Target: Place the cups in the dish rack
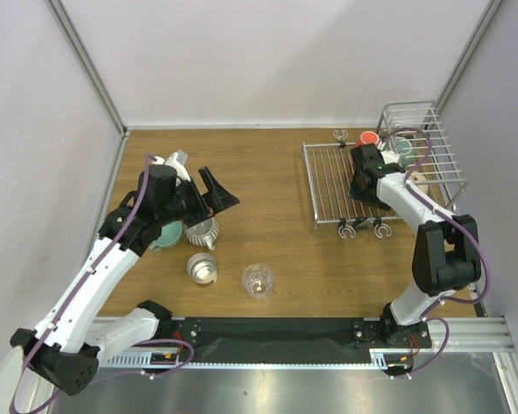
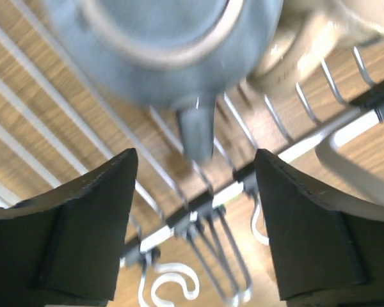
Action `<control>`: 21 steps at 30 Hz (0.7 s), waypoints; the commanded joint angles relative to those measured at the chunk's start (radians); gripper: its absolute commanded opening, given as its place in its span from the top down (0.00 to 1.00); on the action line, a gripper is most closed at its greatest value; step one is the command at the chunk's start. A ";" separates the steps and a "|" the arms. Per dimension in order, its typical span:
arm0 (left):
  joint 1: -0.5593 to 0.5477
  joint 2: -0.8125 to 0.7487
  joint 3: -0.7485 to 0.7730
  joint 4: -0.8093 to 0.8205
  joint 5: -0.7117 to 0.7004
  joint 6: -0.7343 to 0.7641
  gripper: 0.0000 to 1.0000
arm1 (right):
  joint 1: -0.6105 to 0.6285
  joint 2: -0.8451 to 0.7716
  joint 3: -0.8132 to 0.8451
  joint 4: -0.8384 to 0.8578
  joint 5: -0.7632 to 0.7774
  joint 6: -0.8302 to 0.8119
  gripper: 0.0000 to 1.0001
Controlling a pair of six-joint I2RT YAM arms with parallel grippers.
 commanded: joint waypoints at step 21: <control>-0.012 0.463 0.253 -0.424 -0.558 0.044 0.15 | 0.189 -0.442 0.245 -0.392 -0.037 -0.039 0.01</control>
